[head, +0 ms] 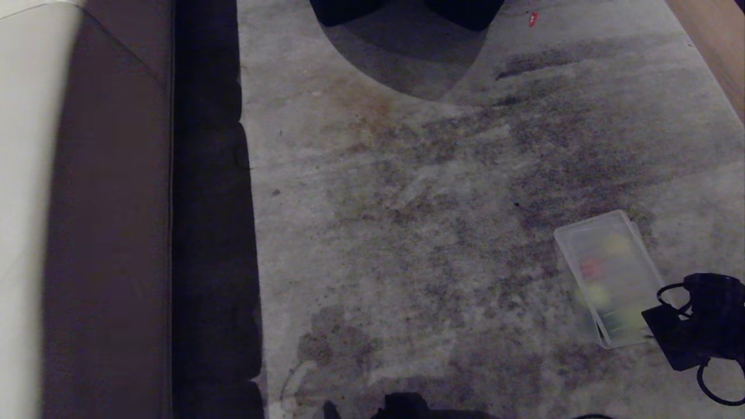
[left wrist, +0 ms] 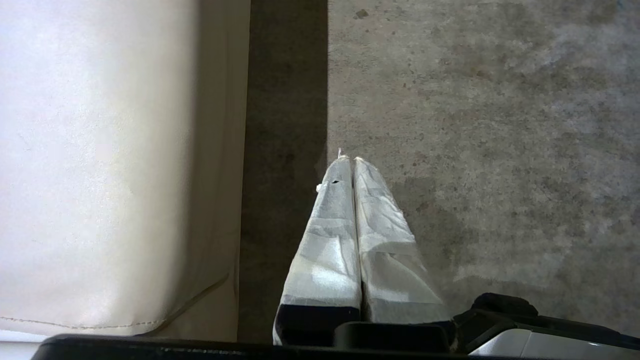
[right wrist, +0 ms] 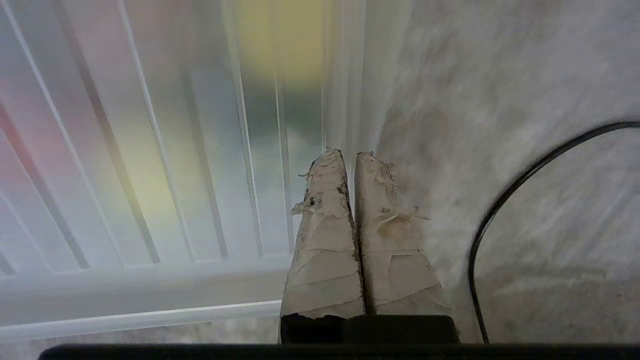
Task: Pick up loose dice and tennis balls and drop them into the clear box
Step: Close the lid
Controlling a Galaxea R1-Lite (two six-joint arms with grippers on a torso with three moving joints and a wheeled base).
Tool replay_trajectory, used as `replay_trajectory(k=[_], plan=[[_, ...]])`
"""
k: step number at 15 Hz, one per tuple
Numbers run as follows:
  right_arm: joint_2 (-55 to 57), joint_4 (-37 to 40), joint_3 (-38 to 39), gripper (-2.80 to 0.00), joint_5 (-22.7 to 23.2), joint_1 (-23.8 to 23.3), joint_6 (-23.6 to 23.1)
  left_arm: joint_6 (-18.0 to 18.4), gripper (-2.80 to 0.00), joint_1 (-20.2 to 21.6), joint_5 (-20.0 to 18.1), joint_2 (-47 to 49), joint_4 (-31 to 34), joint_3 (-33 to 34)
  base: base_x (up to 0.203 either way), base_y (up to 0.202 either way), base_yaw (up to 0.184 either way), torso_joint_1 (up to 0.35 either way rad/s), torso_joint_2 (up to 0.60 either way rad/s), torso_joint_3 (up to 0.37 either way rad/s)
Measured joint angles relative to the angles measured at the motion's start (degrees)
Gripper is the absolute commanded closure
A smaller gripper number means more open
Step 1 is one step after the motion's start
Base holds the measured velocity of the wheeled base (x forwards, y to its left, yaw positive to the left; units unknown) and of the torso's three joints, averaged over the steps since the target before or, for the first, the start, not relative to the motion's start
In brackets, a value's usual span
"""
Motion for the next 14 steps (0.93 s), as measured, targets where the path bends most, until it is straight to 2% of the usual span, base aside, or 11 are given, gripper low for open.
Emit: replay_trajectory(k=[5,8,14], plan=[[1.00,0.50,-0.41,0.00,-0.93,-1.27,0.54,-0.02,0.00,0.00,0.00,0.00,0.00,0.00,0.000,0.000,0.000,0.000,0.00,0.000],[2.34,4.33,-0.40,0.00,-0.97,-0.59,0.74,0.00,0.00,0.00,0.00,0.00,-0.02,0.00,0.000,0.000,0.000,0.000,0.00,0.000],[4.19,4.71,-1.61,0.00,-1.04,0.50,3.07,0.00,0.00,0.00,0.02,0.00,0.00,0.00,0.000,0.000,0.000,0.000,0.00,0.000]])
